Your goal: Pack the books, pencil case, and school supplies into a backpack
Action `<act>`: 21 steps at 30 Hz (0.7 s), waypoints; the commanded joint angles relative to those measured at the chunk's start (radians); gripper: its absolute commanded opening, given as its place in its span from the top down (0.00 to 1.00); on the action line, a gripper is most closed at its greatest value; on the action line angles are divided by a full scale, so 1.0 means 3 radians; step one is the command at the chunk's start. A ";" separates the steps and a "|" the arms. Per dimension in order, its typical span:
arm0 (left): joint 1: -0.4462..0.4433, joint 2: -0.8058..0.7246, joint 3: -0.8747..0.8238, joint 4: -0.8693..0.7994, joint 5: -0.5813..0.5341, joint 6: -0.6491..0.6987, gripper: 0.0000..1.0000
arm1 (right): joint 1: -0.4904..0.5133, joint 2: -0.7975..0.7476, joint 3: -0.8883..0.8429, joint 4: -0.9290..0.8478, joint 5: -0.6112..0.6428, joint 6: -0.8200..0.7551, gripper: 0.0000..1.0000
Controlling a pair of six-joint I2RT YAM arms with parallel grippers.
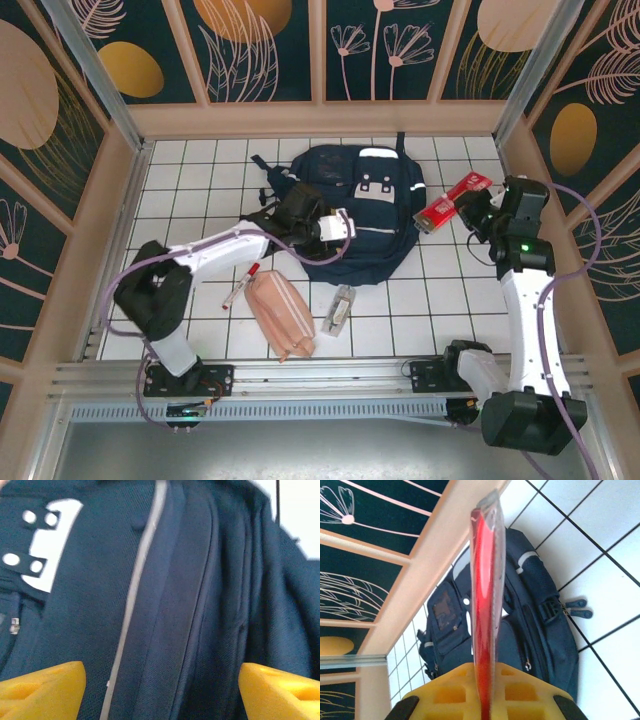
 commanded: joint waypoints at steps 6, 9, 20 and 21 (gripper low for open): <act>0.0019 0.0671 0.0640 -0.0344 -0.0632 0.0284 0.39 | -0.0039 -0.0009 -0.0091 -0.0019 -0.0338 -0.0131 1.00; 0.0020 0.0732 0.0725 -0.0316 -0.0619 0.0127 0.52 | -0.0032 -0.0020 -0.0142 0.0018 -0.0438 -0.0103 1.00; 0.0018 0.0666 0.1538 -0.0859 -0.0478 -0.0805 1.00 | -0.0032 -0.0126 -0.0422 0.0030 -0.0783 -0.0076 1.00; 0.0018 0.0625 0.1637 -0.0857 -0.0486 -0.0932 1.00 | -0.0027 -0.0150 -0.0428 0.0025 -0.0833 -0.0092 1.00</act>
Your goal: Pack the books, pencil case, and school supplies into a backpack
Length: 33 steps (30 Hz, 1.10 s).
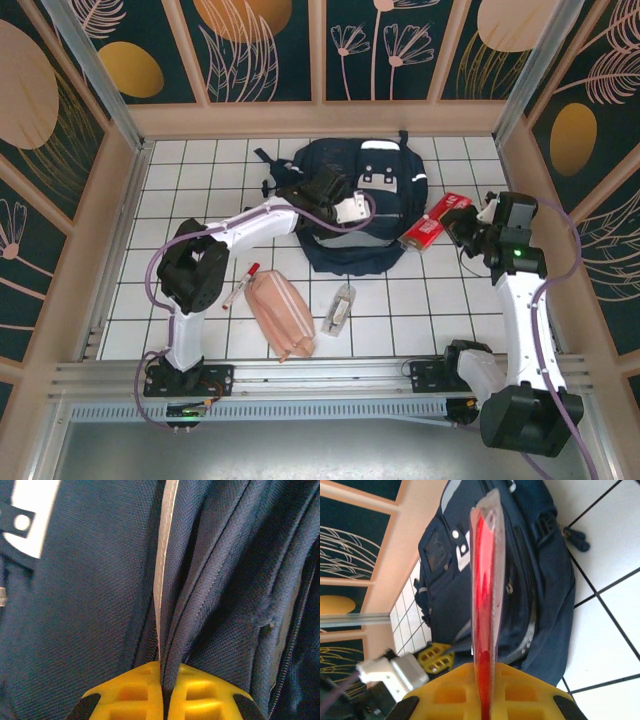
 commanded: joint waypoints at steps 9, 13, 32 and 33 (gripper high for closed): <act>0.0021 -0.0384 0.0871 0.0046 0.0219 -0.1357 1.00 | 0.0296 -0.0184 -0.0178 0.0184 -0.0820 0.0282 1.00; 0.0019 -0.0438 0.0841 0.0200 0.0581 -0.1712 1.00 | 0.0646 0.0031 -0.0538 0.0938 -0.0600 0.0871 1.00; -0.0057 -0.0393 0.1193 0.0075 0.1159 -0.2270 1.00 | 0.1717 0.2821 -0.0128 0.4486 0.2046 0.2569 1.00; -0.0057 -0.0361 0.1283 0.0028 0.1177 -0.2241 1.00 | 0.1764 0.2988 -0.0032 0.4549 0.2075 0.2643 0.96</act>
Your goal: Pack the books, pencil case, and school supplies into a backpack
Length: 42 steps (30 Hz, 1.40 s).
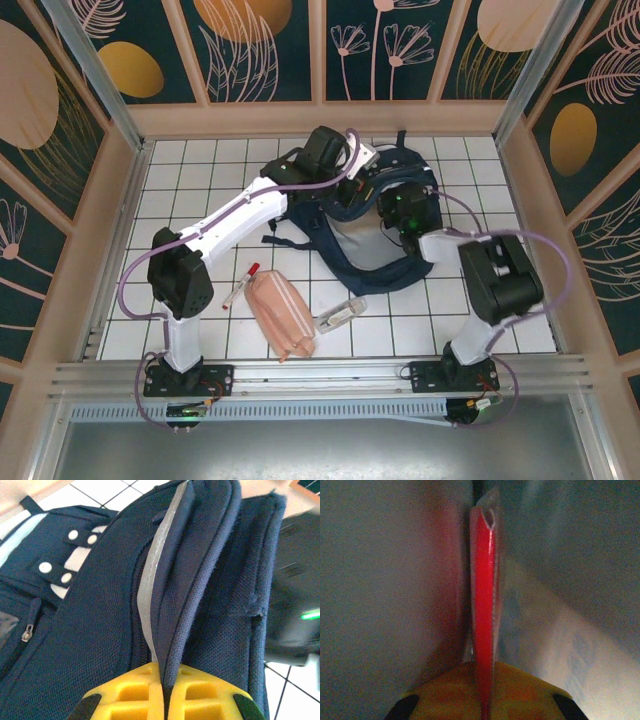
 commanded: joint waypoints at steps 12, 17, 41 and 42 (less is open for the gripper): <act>-0.0036 0.0254 0.1214 -0.0234 0.0037 0.0130 1.00 | 0.0129 0.0284 0.0313 -0.0147 0.0065 0.0358 0.53; -0.0036 0.0286 0.1248 -0.0210 0.0036 0.0121 1.00 | 0.0131 0.0112 0.0080 -0.0149 -0.0167 0.0357 0.69; 0.0002 0.0211 0.1126 -0.0276 -0.0075 0.0206 1.00 | 0.0084 0.0916 0.0751 0.0132 -0.0164 0.0339 0.53; 0.0027 0.0214 0.1091 -0.0262 -0.0075 0.0190 1.00 | 0.0076 0.0826 0.0750 -0.0079 -0.0168 0.0322 0.51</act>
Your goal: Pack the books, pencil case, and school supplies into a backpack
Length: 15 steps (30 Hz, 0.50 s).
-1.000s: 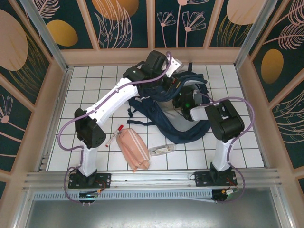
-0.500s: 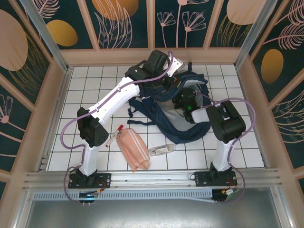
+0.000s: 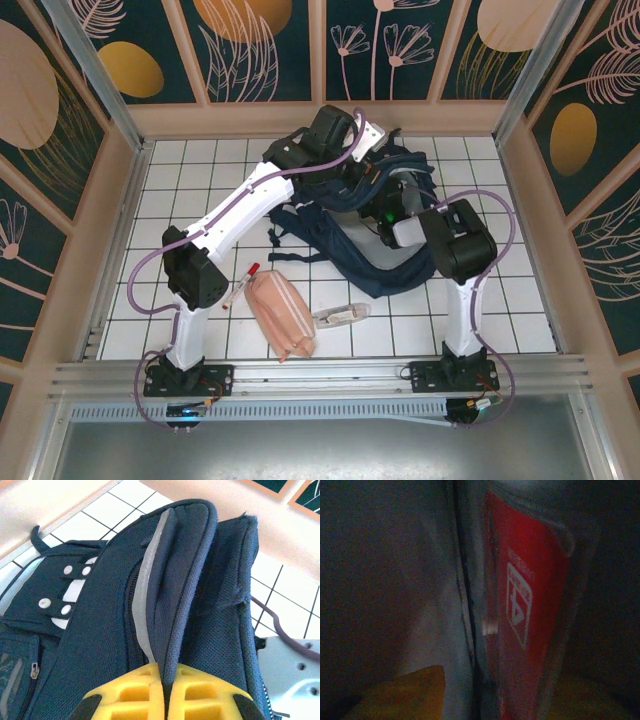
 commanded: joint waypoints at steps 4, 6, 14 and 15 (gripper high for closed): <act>0.0128 -0.0175 -0.0123 0.0482 0.0024 -0.0072 1.00 | -0.0046 -0.0538 0.0049 -0.1327 -0.0013 -0.0119 0.41; 0.0143 -0.0200 -0.0210 0.0545 0.0022 -0.0103 1.00 | -0.0051 -0.0628 0.0004 -0.1401 -0.0077 -0.0192 0.39; 0.0188 -0.0277 -0.0484 0.0679 0.0042 -0.0148 1.00 | -0.0155 -0.0801 -0.0089 -0.1638 -0.0367 -0.0416 0.44; 0.0193 -0.0286 -0.0497 0.0686 0.0048 -0.0149 1.00 | -0.0162 -0.0815 -0.0055 -0.1730 -0.0373 -0.0464 0.42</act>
